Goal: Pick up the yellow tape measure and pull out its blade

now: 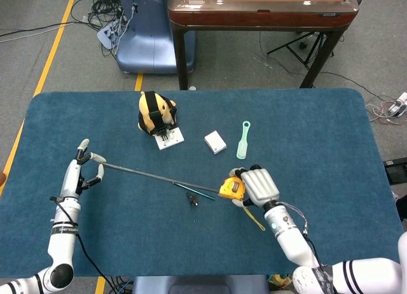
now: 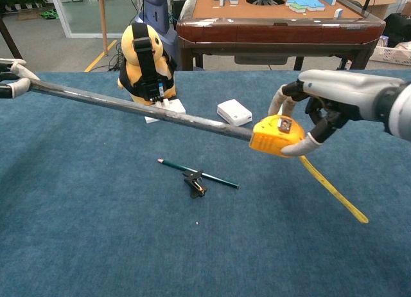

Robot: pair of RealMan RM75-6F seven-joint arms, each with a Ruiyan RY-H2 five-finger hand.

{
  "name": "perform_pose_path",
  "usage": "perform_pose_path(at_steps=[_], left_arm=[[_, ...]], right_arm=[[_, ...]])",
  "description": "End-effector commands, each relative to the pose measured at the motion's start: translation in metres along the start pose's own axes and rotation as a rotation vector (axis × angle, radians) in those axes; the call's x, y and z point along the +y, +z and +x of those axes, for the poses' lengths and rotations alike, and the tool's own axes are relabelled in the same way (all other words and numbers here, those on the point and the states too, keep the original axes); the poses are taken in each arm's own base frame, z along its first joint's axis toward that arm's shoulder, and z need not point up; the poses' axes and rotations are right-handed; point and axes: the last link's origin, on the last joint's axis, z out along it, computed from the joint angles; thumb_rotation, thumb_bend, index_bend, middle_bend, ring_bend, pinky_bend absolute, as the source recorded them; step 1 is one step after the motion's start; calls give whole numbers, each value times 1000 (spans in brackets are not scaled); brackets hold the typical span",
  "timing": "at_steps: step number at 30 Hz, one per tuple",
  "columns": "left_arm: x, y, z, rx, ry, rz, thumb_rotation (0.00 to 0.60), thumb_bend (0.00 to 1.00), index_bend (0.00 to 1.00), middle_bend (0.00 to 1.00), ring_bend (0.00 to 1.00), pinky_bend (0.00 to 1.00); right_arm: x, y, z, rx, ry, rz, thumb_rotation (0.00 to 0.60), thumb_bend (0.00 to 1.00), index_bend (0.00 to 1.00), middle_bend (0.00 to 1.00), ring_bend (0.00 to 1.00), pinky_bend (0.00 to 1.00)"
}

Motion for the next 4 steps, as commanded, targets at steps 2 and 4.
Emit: perform_pose_path(at_steps=[2, 4], left_arm=[[-4, -1, 3, 4, 2, 11, 600, 491, 474, 0, 0, 0], [-5, -1, 4, 7, -4, 15, 600, 490, 473, 0, 0, 0]], right_arm=[[18, -16, -1, 6, 3, -29, 600, 990, 806, 795, 735, 227], [22, -20, 0, 11, 5, -36, 600, 990, 806, 795, 736, 226]])
